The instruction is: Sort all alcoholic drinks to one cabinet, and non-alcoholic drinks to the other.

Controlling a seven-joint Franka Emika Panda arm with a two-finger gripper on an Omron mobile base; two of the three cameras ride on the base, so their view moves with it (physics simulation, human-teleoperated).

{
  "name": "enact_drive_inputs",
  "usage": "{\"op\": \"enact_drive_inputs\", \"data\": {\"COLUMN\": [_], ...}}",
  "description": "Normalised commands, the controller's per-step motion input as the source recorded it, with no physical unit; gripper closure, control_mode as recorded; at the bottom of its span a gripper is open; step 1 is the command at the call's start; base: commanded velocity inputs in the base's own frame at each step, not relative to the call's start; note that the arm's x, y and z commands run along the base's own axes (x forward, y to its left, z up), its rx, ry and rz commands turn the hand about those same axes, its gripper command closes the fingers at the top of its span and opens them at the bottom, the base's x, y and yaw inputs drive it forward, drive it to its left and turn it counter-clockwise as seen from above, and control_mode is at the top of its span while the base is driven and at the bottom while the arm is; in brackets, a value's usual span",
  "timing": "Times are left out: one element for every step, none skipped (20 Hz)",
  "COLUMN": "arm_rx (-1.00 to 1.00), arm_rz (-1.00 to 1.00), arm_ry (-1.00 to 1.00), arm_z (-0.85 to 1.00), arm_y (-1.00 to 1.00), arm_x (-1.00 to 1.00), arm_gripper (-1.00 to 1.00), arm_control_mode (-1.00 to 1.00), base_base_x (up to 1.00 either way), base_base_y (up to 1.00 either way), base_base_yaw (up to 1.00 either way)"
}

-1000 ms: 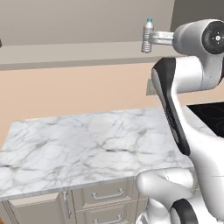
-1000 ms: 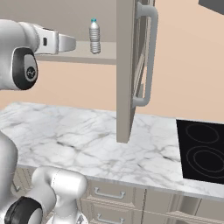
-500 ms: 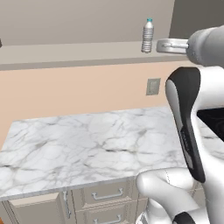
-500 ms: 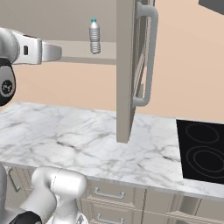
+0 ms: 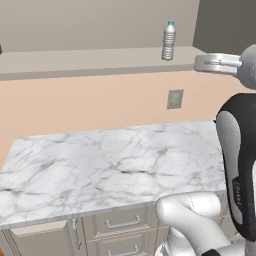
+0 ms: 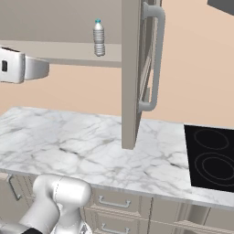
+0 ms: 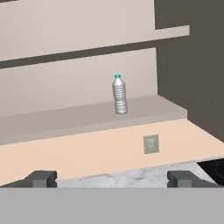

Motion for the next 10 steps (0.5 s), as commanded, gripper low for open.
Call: {"op": "enact_drive_inputs", "data": {"arm_rx": [0.04,0.03,0.02,0.00,0.00,0.00,0.00,0.00,0.00,0.00], "arm_rz": [0.04,0.04,0.04,0.03,0.03,0.02,0.02,0.02,0.02,0.02], "arm_ry": [0.00,0.00,0.00,0.00,0.00,0.00,0.00,0.00,0.00,0.00], "arm_z": [-0.06,-0.07,-0.09,-0.11,-0.14,-0.13,-0.14,-0.15,-0.15,-0.14], "arm_y": [0.01,0.03,0.03,0.05,0.06,0.05,0.05,0.07,0.07,0.06], "arm_x": [-0.68,-0.67,-0.64,-0.62,-0.61,-0.58,-0.57,-0.57,-0.55,-0.54], "arm_gripper": [-1.00,-1.00,-1.00,-1.00,-1.00,-1.00,-1.00,-1.00,-1.00,-1.00], "arm_control_mode": [-1.00,-1.00,-1.00,-1.00,-1.00,-1.00,-1.00,-1.00,-1.00,-1.00], "base_base_x": [0.00,0.00,0.00,0.00,0.00,0.00,0.00,0.00,0.00,0.00], "base_base_y": [0.00,0.00,0.00,0.00,0.00,0.00,0.00,0.00,0.00,0.00], "base_base_yaw": [0.00,0.00,0.00,0.00,0.00,0.00,0.00,0.00,0.00,0.00]}}
